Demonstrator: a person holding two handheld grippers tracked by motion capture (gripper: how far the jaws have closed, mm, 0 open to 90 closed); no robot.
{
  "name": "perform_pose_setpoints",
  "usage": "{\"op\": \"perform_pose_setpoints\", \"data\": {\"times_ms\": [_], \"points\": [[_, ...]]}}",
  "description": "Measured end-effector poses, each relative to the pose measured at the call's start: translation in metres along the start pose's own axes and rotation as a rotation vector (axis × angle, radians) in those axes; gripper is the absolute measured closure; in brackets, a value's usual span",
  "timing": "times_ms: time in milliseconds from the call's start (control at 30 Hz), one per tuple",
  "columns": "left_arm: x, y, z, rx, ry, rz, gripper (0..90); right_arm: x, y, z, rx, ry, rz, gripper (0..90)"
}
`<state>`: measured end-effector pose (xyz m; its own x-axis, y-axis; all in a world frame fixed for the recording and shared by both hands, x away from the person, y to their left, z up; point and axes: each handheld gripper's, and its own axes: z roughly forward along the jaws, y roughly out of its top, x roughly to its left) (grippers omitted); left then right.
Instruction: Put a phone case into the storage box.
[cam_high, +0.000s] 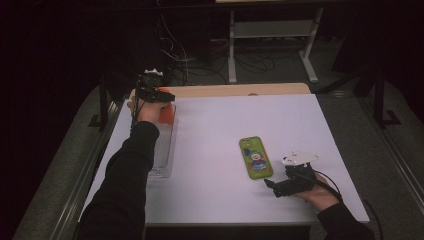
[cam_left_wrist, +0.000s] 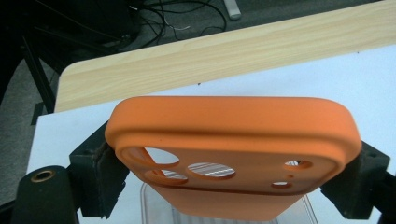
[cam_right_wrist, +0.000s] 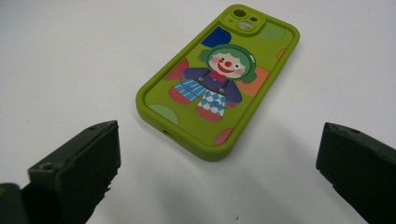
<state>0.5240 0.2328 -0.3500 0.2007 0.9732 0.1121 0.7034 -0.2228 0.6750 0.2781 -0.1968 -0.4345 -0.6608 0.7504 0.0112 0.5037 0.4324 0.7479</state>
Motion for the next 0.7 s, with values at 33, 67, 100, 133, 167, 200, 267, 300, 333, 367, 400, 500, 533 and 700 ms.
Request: {"op": "perform_pose_setpoints", "data": {"times_ms": [33,67,100,133,167,200,267,300,333,367,400,500,533,700], "points": [[-0.0007,-0.0005,0.0012,0.000,0.002,0.006,13.6,0.0000,0.0000,0.0000,0.000,0.000,0.000,0.0],[-0.0010,-0.0009,0.0018,-0.007,0.003,0.004,13.5,0.0002,0.0001,0.0000,-0.001,0.000,0.001,0.0],[-0.0013,-0.0014,0.0022,-0.013,0.007,0.001,13.5,0.0001,0.0001,0.0000,-0.001,0.000,0.000,0.0],[-0.0016,-0.0016,0.0024,-0.016,0.008,0.002,13.3,0.0003,0.0000,0.0001,0.000,0.001,0.001,0.0],[-0.0020,-0.0020,0.0030,-0.025,0.011,0.001,13.1,0.0002,-0.0001,0.0002,0.001,0.001,-0.001,0.0],[-0.0022,-0.0022,0.0031,-0.027,0.012,0.002,12.9,0.0002,-0.0001,0.0003,0.002,0.001,-0.001,0.0],[-0.0024,-0.0026,0.0036,-0.032,0.016,0.007,12.2,-0.0011,-0.0005,0.0008,0.004,-0.006,-0.019,0.0],[-0.0026,-0.0024,0.0044,-0.036,0.019,0.005,11.7,-0.0031,-0.0010,0.0005,0.011,-0.011,-0.045,0.0],[-0.0027,-0.0021,0.0048,-0.033,0.016,0.007,10.3,-0.0019,-0.0007,0.0007,0.006,-0.007,-0.024,0.0],[-0.0025,-0.0019,0.0052,-0.032,0.017,0.009,8.2,-0.0014,-0.0006,0.0006,0.005,-0.005,-0.014,0.0],[-0.0022,-0.0019,0.0052,-0.035,0.010,0.008,7.1,-0.0016,-0.0007,0.0006,0.005,-0.006,-0.015,0.0],[-0.0004,-0.0024,0.0063,-0.031,-0.012,-0.003,2.3,-0.0016,-0.0007,0.0008,0.006,-0.005,-0.017,0.0],[0.0008,-0.0025,0.0066,-0.029,-0.022,-0.002,1.9,-0.0015,-0.0006,0.0008,0.007,-0.005,-0.018,0.0],[0.0036,-0.0015,0.0027,-0.059,-0.031,-0.023,0.1,0.0002,-0.0001,0.0014,0.004,0.002,-0.003,0.0]]}}
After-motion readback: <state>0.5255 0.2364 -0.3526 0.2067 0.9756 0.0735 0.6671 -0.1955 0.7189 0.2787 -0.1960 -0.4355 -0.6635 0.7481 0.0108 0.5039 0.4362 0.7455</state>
